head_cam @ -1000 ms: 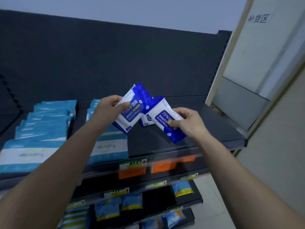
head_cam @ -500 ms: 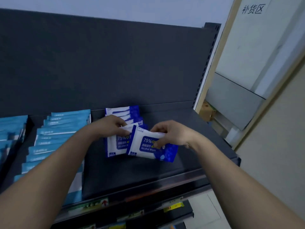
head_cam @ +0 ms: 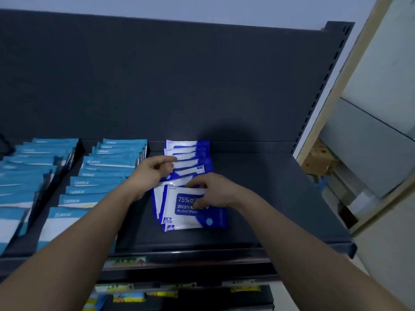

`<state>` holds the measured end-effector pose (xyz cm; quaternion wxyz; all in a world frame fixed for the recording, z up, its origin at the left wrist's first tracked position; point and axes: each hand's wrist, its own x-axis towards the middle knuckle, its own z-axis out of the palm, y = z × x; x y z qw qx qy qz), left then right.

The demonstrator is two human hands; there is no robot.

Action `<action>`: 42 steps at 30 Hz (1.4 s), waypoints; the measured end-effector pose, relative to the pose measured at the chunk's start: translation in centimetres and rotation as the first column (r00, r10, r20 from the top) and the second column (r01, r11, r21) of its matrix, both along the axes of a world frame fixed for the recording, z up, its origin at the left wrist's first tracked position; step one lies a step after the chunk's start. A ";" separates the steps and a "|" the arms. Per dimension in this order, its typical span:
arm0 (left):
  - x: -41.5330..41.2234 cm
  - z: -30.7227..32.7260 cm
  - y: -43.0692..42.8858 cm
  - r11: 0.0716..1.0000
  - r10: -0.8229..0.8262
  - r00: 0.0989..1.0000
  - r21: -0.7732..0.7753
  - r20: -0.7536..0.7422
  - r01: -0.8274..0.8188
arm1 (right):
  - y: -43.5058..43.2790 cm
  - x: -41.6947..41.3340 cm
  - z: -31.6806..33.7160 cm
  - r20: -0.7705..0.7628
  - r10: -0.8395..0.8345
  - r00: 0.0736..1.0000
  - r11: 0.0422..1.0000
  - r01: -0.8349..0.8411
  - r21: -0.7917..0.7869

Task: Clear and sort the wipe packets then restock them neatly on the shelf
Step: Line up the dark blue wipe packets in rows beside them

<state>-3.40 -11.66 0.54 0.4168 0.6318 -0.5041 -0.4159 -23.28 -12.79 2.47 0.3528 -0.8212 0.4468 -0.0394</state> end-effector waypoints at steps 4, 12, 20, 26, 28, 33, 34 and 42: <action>0.0 -0.7 1.2 0.993 0.114 0.993 -0.026 -0.001 -0.114 | 0.1 0.6 -1.3 0.177 -0.076 0.981 0.997 0.076 0.005; -1.1 -1.5 1.9 0.975 0.207 0.959 0.044 0.192 -0.219 | 0.1 0.3 -1.9 0.286 -0.059 0.956 0.998 0.055 0.023; -1.8 -0.9 2.2 0.962 0.268 0.961 0.028 0.061 -0.270 | 0.3 0.2 -2.6 0.344 -0.103 0.933 0.990 0.130 -0.057; -2.5 -1.4 3.7 0.986 0.162 0.985 0.044 -0.064 -0.159 | 0.1 -0.3 -3.8 0.275 -0.176 0.945 0.930 0.251 -0.269; -2.9 -1.8 4.5 0.996 0.056 0.996 0.070 -0.068 -0.052 | 0.1 -0.5 -3.8 0.239 -0.196 0.951 0.925 0.260 -0.276; -2.8 -1.9 5.4 0.987 -0.106 0.979 0.141 0.174 0.082 | -0.3 -0.5 -4.3 0.357 -0.243 0.902 0.913 0.337 -0.230; -2.9 -1.7 5.6 0.986 -0.121 0.968 0.140 0.219 0.091 | -0.7 -0.4 -4.2 0.355 -0.268 0.895 0.915 0.353 -0.198; -3.4 -0.8 6.3 0.976 -0.186 0.907 0.178 0.377 0.126 | -2.4 0.3 -3.8 0.369 -0.614 0.698 0.787 0.575 0.221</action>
